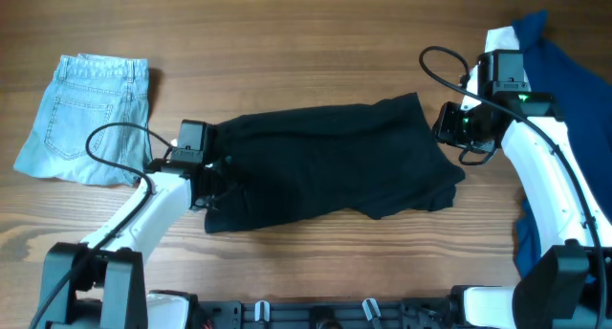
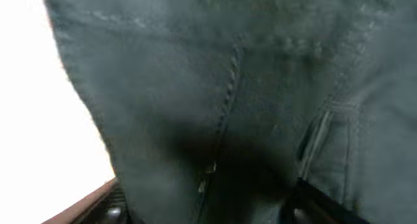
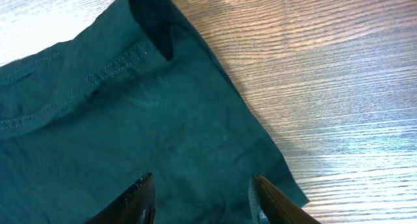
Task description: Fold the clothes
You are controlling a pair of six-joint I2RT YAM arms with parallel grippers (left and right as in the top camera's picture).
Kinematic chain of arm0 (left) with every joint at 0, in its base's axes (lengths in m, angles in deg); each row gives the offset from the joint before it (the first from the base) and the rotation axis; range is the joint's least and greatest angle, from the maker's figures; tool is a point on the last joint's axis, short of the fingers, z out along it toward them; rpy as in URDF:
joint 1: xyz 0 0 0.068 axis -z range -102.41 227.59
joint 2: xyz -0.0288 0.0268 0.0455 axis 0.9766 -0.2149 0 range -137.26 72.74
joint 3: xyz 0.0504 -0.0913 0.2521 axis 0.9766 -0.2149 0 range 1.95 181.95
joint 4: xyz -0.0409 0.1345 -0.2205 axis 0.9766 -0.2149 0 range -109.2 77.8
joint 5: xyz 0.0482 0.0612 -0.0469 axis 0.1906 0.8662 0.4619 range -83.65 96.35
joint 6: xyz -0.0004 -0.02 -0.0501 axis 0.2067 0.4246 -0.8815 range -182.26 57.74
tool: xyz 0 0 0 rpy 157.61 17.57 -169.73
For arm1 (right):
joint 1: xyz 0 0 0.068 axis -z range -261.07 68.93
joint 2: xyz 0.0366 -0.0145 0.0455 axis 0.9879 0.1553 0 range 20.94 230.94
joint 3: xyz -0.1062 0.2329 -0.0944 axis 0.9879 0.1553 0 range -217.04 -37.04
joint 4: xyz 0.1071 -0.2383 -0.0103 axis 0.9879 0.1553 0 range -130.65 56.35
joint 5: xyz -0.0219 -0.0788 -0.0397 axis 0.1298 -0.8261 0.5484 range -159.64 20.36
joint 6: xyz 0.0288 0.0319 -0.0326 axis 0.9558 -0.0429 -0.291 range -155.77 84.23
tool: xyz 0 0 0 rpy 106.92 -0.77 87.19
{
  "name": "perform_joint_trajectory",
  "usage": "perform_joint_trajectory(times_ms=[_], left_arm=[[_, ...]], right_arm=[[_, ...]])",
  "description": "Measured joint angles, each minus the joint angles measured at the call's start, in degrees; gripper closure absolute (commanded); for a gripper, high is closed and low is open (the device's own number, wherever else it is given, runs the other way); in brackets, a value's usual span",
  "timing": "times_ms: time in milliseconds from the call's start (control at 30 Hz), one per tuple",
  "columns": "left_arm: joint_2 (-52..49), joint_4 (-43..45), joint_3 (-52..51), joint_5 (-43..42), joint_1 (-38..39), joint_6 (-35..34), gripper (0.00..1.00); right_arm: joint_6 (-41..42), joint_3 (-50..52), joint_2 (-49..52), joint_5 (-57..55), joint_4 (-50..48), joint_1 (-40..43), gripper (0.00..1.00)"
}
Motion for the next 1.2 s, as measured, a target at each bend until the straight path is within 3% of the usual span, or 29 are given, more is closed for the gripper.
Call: perform_joint_trajectory(times_ms=[133,300,367,567,700,933,1033,1200], left_arm=[[-0.2,1.5,-0.4,-1.4,-0.2,0.6,0.58],[-0.4,1.6,-0.6,-2.2,-0.3,2.1,0.88],[-0.2,1.2,-0.7,-2.4,-0.3,3.1,0.96],[4.1,-10.3,1.9,-1.8,-1.8,4.7,0.96],[7.5,-20.1,9.7,0.2,-7.2,8.1,0.96],[8.4,-24.4,21.9,3.3,-16.0,11.1,0.96],[8.4,-23.8,26.0,-0.4,-14.0,11.3,0.96],[8.3,-18.6,28.0,-5.8,-1.2,9.9,0.96]], right_arm=[[0.0,0.0,0.0,0.1,0.2,0.0,0.53],[0.0,0.0,0.0,0.2,0.2,0.0,0.52],[0.0,0.0,0.0,0.2,0.2,0.0,0.52],[0.0,0.0,0.0,0.2,0.4,0.0,0.52],[0.0,0.0,0.0,0.2,1.0,0.0,0.52],[-0.2,0.0,0.0,0.2,1.7,0.0,0.52],[-0.6,0.0,0.0,0.6,1.7,0.0,0.52],[-0.8,0.0,0.0,0.9,1.9,0.0,0.52]])
